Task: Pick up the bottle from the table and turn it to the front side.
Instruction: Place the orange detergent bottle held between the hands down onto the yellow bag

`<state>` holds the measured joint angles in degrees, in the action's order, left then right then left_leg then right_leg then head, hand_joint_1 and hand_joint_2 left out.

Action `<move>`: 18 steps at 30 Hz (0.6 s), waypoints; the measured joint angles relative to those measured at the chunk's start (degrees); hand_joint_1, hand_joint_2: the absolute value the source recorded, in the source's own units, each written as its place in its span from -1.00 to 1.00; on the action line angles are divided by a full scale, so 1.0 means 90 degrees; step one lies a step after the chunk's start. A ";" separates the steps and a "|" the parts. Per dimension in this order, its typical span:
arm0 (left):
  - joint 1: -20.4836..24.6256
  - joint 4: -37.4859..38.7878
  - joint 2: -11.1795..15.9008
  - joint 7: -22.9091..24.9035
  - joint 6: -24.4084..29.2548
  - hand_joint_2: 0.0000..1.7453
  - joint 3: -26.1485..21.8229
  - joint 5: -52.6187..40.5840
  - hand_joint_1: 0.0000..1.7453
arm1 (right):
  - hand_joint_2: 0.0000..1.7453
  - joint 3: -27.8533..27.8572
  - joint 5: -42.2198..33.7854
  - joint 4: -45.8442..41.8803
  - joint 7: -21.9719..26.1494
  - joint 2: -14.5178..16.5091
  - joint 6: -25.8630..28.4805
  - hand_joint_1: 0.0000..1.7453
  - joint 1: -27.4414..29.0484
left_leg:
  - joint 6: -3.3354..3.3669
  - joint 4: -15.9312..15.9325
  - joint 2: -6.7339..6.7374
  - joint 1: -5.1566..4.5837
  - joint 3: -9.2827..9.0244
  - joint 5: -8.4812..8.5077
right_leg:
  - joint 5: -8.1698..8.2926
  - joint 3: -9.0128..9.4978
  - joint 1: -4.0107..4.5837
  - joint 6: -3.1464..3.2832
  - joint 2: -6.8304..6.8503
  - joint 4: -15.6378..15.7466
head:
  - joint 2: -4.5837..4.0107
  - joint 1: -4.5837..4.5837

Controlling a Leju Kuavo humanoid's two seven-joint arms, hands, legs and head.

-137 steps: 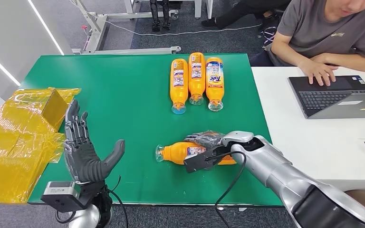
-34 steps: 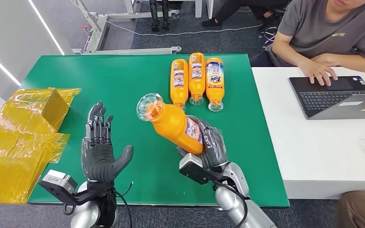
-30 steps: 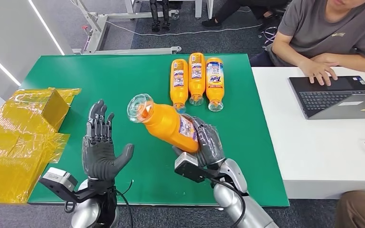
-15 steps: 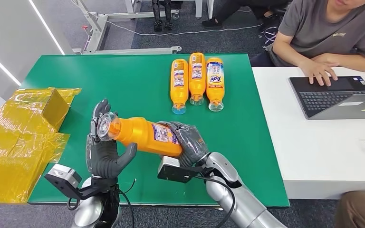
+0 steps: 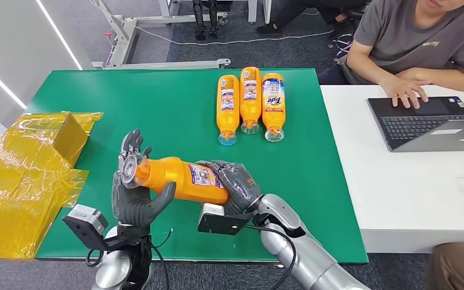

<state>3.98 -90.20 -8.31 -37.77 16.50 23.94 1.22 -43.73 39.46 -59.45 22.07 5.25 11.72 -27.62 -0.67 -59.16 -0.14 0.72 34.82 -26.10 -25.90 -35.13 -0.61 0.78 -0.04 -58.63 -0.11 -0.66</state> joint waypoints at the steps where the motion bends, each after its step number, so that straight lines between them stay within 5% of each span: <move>1: -0.0001 0.0017 -0.0001 0.0011 -0.0009 1.00 -0.0001 -0.0005 -0.99 | 1.00 -0.0034 0.0029 0.0005 0.0055 0.0004 0.0059 1.00 -0.0002 | 0.0000 0.0000 0.0000 0.0000 0.0000 0.0000 | 0.0000 0.0000 0.0000 0.0000 0.0000 0.0000 | 0.0000 0.0001; 5: -0.0003 0.0070 -0.0002 0.0016 -0.0080 1.00 -0.0001 -0.0012 0.83 | 1.00 -0.0118 0.0109 0.0012 0.0153 0.0017 0.0254 1.00 -0.0022 | 0.0000 0.0000 0.0000 0.0000 0.0000 0.0000 | 0.0000 -0.0001 0.0000 0.0000 0.0000 0.0000 | 0.0000 0.0001; 6: -0.0003 0.0077 -0.0002 0.0015 -0.0097 1.00 -0.0001 -0.0012 0.95 | 1.00 -0.0126 0.0105 0.0012 0.0154 0.0018 0.0260 1.00 -0.0030 | 0.0000 0.0000 0.0000 0.0000 0.0001 0.0000 | 0.0000 -0.0001 0.0000 0.0000 0.0000 0.0000 | 0.0000 0.0001; 18: -0.0061 0.0092 -0.0005 -0.0082 -0.0092 1.00 0.0013 0.0115 1.00 | 1.00 -0.0195 0.0013 0.0103 0.0136 0.0055 0.0163 1.00 -0.0080 | 0.0000 0.0000 0.0001 0.0000 0.0000 0.0000 | 0.0000 -0.0002 0.0000 0.0000 -0.0001 0.0000 | 0.0000 0.0000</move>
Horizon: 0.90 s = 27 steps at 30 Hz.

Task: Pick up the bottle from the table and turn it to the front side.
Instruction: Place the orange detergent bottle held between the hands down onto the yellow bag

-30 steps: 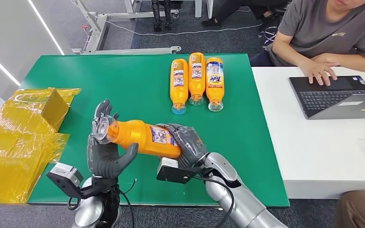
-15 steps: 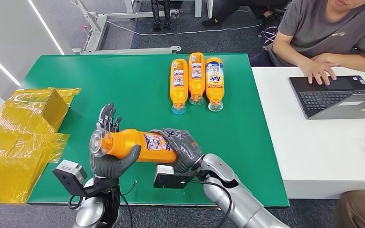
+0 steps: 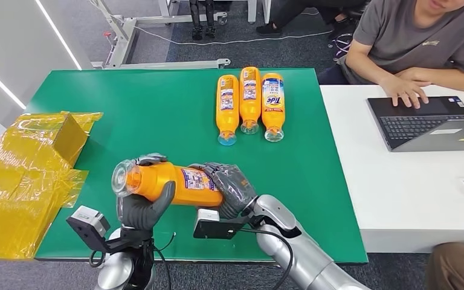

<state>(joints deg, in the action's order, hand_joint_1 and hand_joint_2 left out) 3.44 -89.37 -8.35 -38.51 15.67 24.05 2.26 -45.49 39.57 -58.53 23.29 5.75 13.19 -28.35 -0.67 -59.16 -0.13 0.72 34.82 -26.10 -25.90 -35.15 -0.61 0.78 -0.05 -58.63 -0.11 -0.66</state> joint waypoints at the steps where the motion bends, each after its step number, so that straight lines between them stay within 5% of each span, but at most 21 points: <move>1: -0.0009 0.0000 0.0001 -0.0017 0.0013 1.00 -0.0001 0.0019 1.00 | 1.00 -0.0015 0.0001 0.0004 -0.0002 0.0000 -0.0001 1.00 0.0001 | 0.0000 0.0000 0.0000 0.0000 0.0000 0.0000 | 0.0000 0.0000 0.0000 0.0000 0.0000 0.0000 | 0.0000 0.0000; 4: -0.0019 0.0000 0.0001 -0.0058 0.0046 1.00 -0.0001 0.0067 1.00 | 1.00 -0.0047 0.0021 0.0035 -0.0010 -0.0001 -0.0005 0.97 0.0002 | 0.0000 0.0000 -0.0001 0.0000 0.0001 0.0000 | 0.0000 0.0000 0.0000 0.0000 0.0000 0.0000 | 0.0000 0.0000; 5: -0.0020 0.0000 0.0001 -0.0068 0.0057 1.00 -0.0001 0.0077 1.00 | 1.00 -0.0054 0.0038 0.0047 -0.0014 -0.0002 -0.0007 0.74 0.0003 | 0.0000 0.0000 0.0000 0.0000 0.0001 0.0000 | 0.0000 0.0000 0.0000 0.0000 0.0000 0.0000 | 0.0000 0.0000; 8: -0.0022 0.0000 -0.0002 -0.0093 0.0080 1.00 0.0001 0.0098 1.00 | 1.00 -0.0078 0.0135 0.0080 -0.0056 -0.0002 0.0007 -0.73 0.0003 | 0.0000 0.0000 0.0000 0.0000 0.0000 0.0000 | 0.0000 0.0000 0.0000 0.0000 0.0000 0.0000 | 0.0000 0.0001; 9: -0.0022 0.0000 -0.0003 -0.0099 0.0089 1.00 0.0003 0.0098 1.00 | 1.00 -0.0091 0.0177 0.0088 -0.0080 -0.0002 0.0019 -1.00 0.0006 | 0.0000 0.0000 0.0000 0.0000 0.0000 0.0000 | 0.0000 0.0000 0.0000 0.0000 0.0000 0.0000 | 0.0000 0.0001; 19: -0.0029 0.0000 0.0004 -0.0102 0.0334 1.00 0.0001 0.0036 1.00 | 1.00 -0.0084 0.0116 -0.0276 -0.0188 -0.0002 0.0489 -1.00 0.0306 | 0.0000 0.0000 0.0001 0.0000 0.0000 0.0000 | 0.0000 -0.0002 0.0000 0.0000 -0.0001 0.0000 | 0.0000 0.0001; 27: -0.0027 -0.0122 0.0065 -0.0124 0.0757 1.00 -0.0092 -0.0245 1.00 | 1.00 0.0291 -0.0691 -0.1147 0.0347 -0.0063 0.1458 -1.00 0.0819 | 0.0000 0.0000 0.0003 0.0000 0.0002 -0.0001 | -0.0001 -0.0002 0.0000 0.0000 -0.0002 0.0001 | 0.0000 0.0000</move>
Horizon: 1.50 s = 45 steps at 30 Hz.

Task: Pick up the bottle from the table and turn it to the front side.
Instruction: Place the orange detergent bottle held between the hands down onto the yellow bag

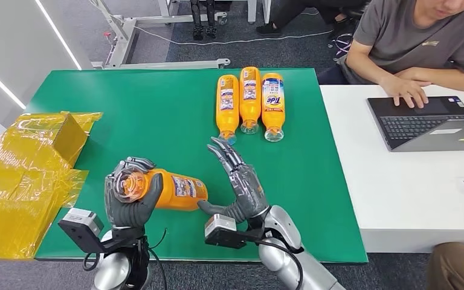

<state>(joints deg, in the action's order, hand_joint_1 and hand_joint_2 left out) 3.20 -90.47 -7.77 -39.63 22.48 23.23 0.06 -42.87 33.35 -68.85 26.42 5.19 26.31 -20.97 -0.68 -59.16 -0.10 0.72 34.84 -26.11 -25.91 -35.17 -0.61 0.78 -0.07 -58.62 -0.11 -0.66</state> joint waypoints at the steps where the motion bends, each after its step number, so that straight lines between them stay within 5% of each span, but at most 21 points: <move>1: 0.0001 -0.0020 0.0008 0.0000 0.0014 1.00 -0.0018 -0.0021 1.00 | 1.00 0.0022 -0.0029 -0.0074 0.0020 -0.0012 0.0029 -1.00 0.0045 | 0.0000 0.0000 0.0001 0.0000 0.0000 0.0000 | 0.0000 0.0000 0.0000 0.0000 0.0000 0.0000 | 0.0000 0.0000; 5: 0.0001 -0.0146 0.0096 0.0083 0.0371 1.00 -0.0094 -0.0744 1.00 | 1.00 0.0130 -0.0214 -0.0381 0.0133 -0.0037 0.0267 -1.00 0.0263 | 0.0000 0.0000 0.0000 0.0001 0.0000 0.0000 | -0.0001 0.0000 0.0000 0.0001 0.0001 -0.0001 | 0.0000 0.0001; 15: 0.0133 -0.0763 0.0934 0.0912 0.1244 1.00 -0.0710 -0.3813 1.00 | 1.00 0.0274 -0.0784 -0.1107 0.0397 -0.0145 0.0707 -1.00 0.0876 | -0.0005 0.0008 0.0002 0.0004 -0.0001 0.0003 | -0.0003 -0.0004 0.0003 0.0005 -0.0002 -0.0002 | 0.0000 0.0001; 19: 0.0379 -0.0736 0.1533 0.1626 0.1545 1.00 -0.0913 -0.5390 1.00 | 1.00 0.0361 -0.1355 -0.1319 0.0773 -0.0146 0.1091 -1.00 0.0925 | -0.0008 0.0008 0.0006 0.0004 -0.0004 0.0005 | -0.0001 -0.0004 0.0004 0.0008 -0.0005 -0.0005 | 0.0000 -0.0001; 29: 0.0821 0.0197 0.3036 0.2518 0.1254 1.00 -0.1342 -0.7240 1.00 | 1.00 0.0730 -0.1865 -0.2274 0.1486 -0.0146 0.1533 -1.00 0.1291 | -0.0011 0.0009 0.0012 0.0009 -0.0004 0.0006 | -0.0002 -0.0008 0.0009 0.0013 -0.0012 -0.0009 | 0.0000 0.0001; 40: 0.0956 0.1773 0.4029 0.2435 0.0784 1.00 -0.1247 -0.7781 1.00 | 1.00 0.0821 -0.2492 -0.3105 0.1511 -0.0238 0.1523 -1.00 0.1376 | -0.0012 0.0009 0.0020 0.0010 -0.0004 0.0006 | -0.0001 -0.0012 0.0009 0.0015 -0.0020 -0.0009 | 0.0000 0.0001; 45: 0.1234 0.2555 0.4315 0.1900 0.0254 1.00 -0.1030 -0.7751 1.00 | 1.00 0.0825 -0.2828 -0.3284 0.1509 -0.0302 0.1523 -1.00 0.1318 | -0.0012 0.0009 0.0022 0.0011 -0.0003 0.0006 | 0.0000 -0.0011 0.0009 0.0017 -0.0021 -0.0009 | 0.0000 0.0001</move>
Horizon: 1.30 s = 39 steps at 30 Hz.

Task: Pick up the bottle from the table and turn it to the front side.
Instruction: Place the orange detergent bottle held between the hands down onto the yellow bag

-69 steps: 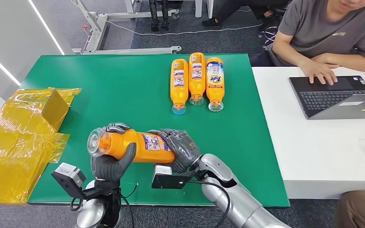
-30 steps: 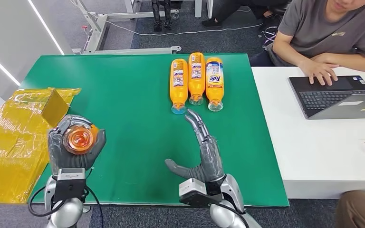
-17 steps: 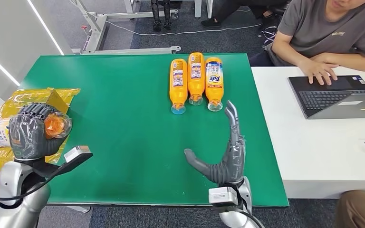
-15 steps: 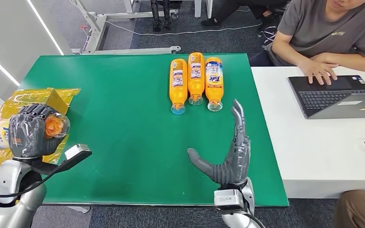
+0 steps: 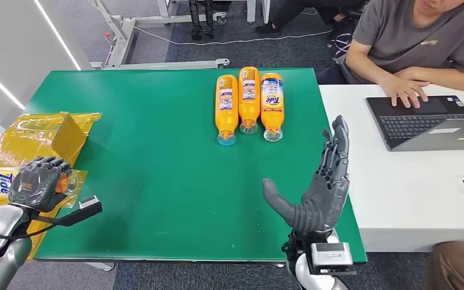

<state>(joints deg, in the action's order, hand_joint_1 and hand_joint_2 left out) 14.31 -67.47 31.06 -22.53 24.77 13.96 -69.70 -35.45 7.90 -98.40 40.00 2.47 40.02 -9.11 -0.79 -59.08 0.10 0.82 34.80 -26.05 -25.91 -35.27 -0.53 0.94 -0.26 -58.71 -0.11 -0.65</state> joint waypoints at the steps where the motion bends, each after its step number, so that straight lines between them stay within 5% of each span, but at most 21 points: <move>1: 0.0056 0.0137 0.0066 -0.0134 -0.0127 1.00 0.0057 0.0054 1.00 | 1.00 0.0000 -0.0034 -0.0023 0.0001 -0.0014 0.0000 -1.00 -0.0013 | 0.0000 0.0000 0.0002 0.0001 0.0000 0.0000 | 0.0001 0.0000 0.0000 0.0001 -0.0002 0.0000 | 0.0000 0.0000; 14: 0.0849 0.1395 0.0656 -0.0872 -0.1332 1.00 0.0731 0.0292 1.00 | 1.00 0.0027 -0.0111 -0.0290 0.0002 -0.0150 0.0000 -1.00 0.0078 | -0.0004 0.0000 0.0002 0.0003 0.0000 -0.0002 | 0.0000 -0.0004 0.0001 0.0002 -0.0002 0.0000 | 0.0000 0.0001; 22: 0.1759 0.2320 0.0471 -0.1038 -0.1401 1.00 0.1431 0.0240 1.00 | 1.00 0.0064 -0.0093 -0.0296 0.0002 -0.0157 -0.0002 -1.00 0.0110 | -0.0006 -0.0001 0.0008 0.0002 -0.0002 0.0000 | 0.0006 -0.0001 0.0001 0.0006 -0.0007 0.0000 | 0.0000 0.0000; 39: 0.2460 0.3285 -0.0006 -0.1171 -0.1493 1.00 0.2272 0.0366 1.00 | 1.00 0.0083 -0.0244 -0.0282 0.0002 -0.0157 -0.0002 -1.00 0.0107 | -0.0010 -0.0001 0.0009 0.0003 0.0000 -0.0003 | 0.0004 -0.0004 0.0001 0.0007 -0.0009 -0.0001 | 0.0000 0.0001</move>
<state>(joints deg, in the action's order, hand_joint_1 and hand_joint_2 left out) 36.45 -37.91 31.01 -33.07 11.33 34.40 -66.41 -34.71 5.70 -100.94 40.02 1.05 40.00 -8.14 -0.88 -59.09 0.17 0.84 34.80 -26.08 -25.87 -35.31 -0.52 1.00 -0.34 -58.71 -0.11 -0.64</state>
